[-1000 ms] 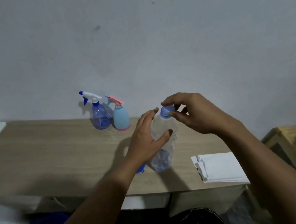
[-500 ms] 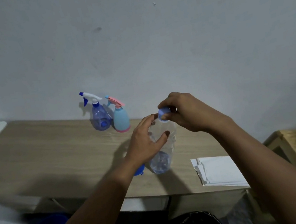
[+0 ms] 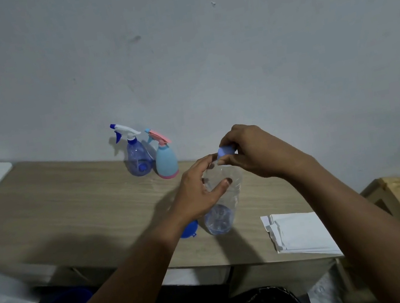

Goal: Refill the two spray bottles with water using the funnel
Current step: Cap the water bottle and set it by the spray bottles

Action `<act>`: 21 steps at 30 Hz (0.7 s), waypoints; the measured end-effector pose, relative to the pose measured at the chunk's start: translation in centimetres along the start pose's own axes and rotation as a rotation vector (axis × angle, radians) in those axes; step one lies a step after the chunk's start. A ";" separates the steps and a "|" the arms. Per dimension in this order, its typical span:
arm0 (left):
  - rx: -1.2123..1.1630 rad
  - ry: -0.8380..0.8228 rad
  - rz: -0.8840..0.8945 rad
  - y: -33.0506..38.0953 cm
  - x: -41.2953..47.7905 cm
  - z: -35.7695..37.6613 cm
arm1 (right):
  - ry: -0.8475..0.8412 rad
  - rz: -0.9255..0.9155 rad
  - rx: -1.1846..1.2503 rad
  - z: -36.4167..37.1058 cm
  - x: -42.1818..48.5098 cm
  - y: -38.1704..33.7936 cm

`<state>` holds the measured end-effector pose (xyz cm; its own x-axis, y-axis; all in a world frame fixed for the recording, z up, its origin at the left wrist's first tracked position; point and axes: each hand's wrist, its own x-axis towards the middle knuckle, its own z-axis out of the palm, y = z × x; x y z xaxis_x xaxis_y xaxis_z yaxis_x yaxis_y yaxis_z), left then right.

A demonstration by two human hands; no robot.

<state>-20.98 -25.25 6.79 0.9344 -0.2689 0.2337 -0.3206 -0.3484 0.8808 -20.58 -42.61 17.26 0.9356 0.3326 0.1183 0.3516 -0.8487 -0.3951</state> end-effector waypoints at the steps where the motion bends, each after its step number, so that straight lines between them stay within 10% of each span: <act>1: 0.000 0.013 0.004 0.1 0.0 0.0 | 0.036 0.017 -0.039 0.4 -0.1 -0.2; 5: 0.000 -0.009 0.021 0.3 -0.1 0.0 | 0.177 0.053 -0.329 1.6 -0.7 -0.5; 11: -0.031 -0.025 -0.026 0.1 0.1 -0.4 | -0.025 -0.069 -0.101 -0.3 -1.1 -0.2; 21: -0.049 0.048 -0.017 0.4 -0.1 -0.3 | 0.184 0.000 -0.200 2.7 -0.7 -0.1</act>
<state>-21.15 -25.06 7.23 0.9463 -0.2195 0.2373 -0.2979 -0.3078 0.9036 -21.33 -41.60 14.81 0.9190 0.2683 0.2889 0.3341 -0.9190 -0.2091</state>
